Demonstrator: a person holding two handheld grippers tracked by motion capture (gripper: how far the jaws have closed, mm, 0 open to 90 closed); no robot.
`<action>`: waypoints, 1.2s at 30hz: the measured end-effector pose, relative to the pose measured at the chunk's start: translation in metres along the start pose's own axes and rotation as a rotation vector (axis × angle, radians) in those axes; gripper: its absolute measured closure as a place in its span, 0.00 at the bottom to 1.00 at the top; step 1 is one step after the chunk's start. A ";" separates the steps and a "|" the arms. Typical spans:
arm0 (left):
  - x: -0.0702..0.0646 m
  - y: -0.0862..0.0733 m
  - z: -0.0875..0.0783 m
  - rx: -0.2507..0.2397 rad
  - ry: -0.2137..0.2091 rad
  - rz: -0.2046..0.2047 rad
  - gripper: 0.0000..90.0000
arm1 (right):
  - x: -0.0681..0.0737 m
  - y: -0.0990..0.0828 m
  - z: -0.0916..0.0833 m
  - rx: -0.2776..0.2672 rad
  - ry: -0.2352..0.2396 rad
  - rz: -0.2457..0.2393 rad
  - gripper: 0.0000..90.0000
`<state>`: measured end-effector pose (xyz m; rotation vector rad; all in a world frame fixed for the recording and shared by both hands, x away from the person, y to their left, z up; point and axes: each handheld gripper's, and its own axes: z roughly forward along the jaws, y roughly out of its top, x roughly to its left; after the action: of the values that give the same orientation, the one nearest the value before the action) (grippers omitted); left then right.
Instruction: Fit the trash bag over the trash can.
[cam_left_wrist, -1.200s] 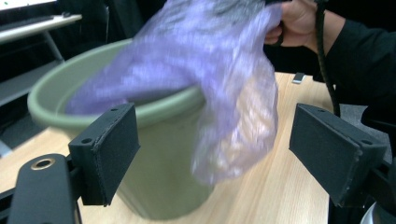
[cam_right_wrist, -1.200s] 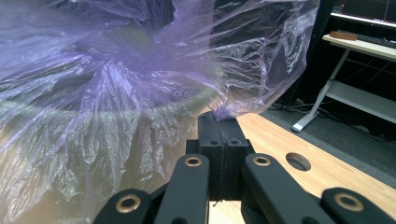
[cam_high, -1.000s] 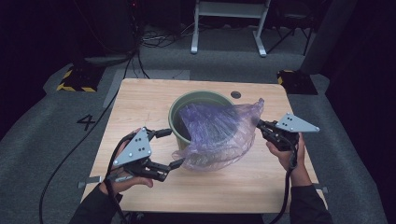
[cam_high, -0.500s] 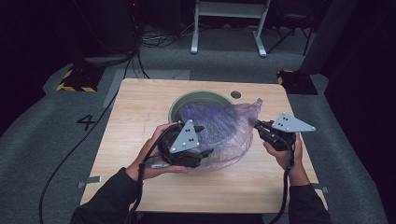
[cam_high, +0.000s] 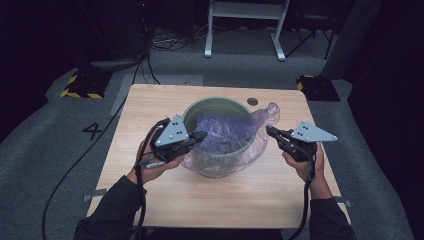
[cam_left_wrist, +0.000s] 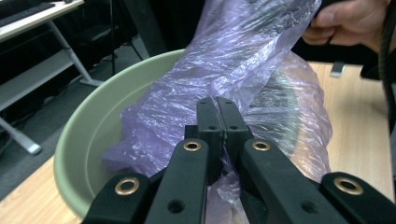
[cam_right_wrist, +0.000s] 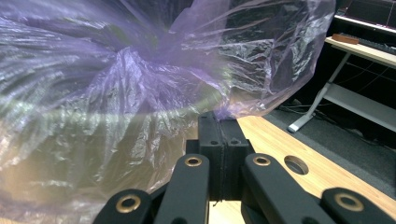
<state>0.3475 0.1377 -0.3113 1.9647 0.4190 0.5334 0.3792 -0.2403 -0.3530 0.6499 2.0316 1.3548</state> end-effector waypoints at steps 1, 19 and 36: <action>0.003 -0.003 -0.004 -0.014 -0.004 -0.014 1.00 | 0.000 0.000 0.000 0.003 -0.002 -0.001 1.00; 0.029 -0.060 -0.027 -0.082 0.107 -0.184 1.00 | 0.001 -0.032 -0.002 0.093 0.022 0.035 1.00; 0.027 -0.067 -0.022 -0.134 0.117 -0.206 1.00 | 0.021 -0.018 -0.035 -0.005 -0.060 -0.071 0.29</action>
<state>0.3544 0.1964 -0.3579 1.7443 0.6353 0.5318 0.3383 -0.2547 -0.3640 0.6029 1.9842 1.2842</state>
